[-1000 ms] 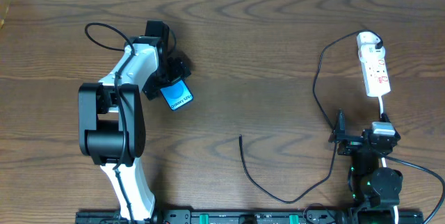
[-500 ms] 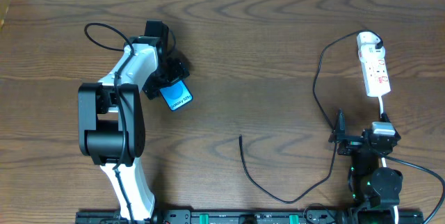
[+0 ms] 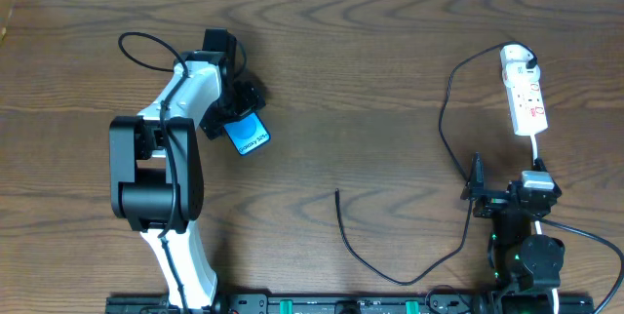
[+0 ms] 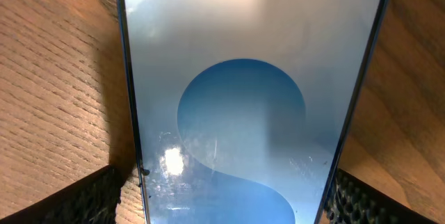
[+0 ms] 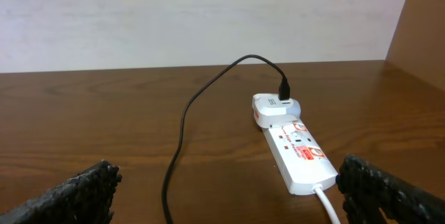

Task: Plug charger to phone and switch on socket
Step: 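Close the left gripper on the phone's long edges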

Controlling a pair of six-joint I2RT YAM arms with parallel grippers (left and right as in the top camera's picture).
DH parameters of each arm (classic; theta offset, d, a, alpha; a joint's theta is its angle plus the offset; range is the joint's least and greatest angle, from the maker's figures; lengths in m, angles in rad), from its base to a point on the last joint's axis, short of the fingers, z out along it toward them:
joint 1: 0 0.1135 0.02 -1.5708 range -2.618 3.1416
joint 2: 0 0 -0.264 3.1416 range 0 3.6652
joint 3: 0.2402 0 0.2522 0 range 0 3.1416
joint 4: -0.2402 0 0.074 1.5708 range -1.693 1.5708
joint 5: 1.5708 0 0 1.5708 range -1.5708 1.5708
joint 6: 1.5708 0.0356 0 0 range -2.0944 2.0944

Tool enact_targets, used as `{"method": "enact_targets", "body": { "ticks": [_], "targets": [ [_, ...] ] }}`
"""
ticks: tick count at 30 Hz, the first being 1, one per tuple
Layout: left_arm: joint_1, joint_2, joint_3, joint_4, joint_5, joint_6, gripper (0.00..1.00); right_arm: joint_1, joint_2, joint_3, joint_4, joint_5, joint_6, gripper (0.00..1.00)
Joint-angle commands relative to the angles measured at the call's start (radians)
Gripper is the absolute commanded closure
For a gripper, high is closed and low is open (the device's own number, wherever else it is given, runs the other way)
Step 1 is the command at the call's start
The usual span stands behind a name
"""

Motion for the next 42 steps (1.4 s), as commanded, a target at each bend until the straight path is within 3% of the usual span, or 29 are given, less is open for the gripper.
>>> {"method": "enact_targets", "body": {
  "ticks": [1, 34, 38, 42],
  "targets": [
    [-0.002, 0.039, -0.006, -0.009, 0.032, -0.022, 0.08, 0.01, -0.009, -0.001, -0.004, 0.001, -0.015, 0.01],
    [-0.002, 0.039, -0.006, 0.006, 0.032, -0.046, 0.08, 0.01, -0.009, -0.001, -0.004, 0.001, -0.015, 0.01],
    [-0.002, 0.039, -0.006, 0.006, 0.032, -0.045, 0.18, 0.01, -0.009, -0.001, -0.004, 0.001, -0.015, 0.01],
    [-0.002, 0.039, -0.006, 0.006, 0.032, -0.042, 0.2, 0.01, -0.009, -0.001, -0.004, 0.001, -0.015, 0.01]
  ]
}}
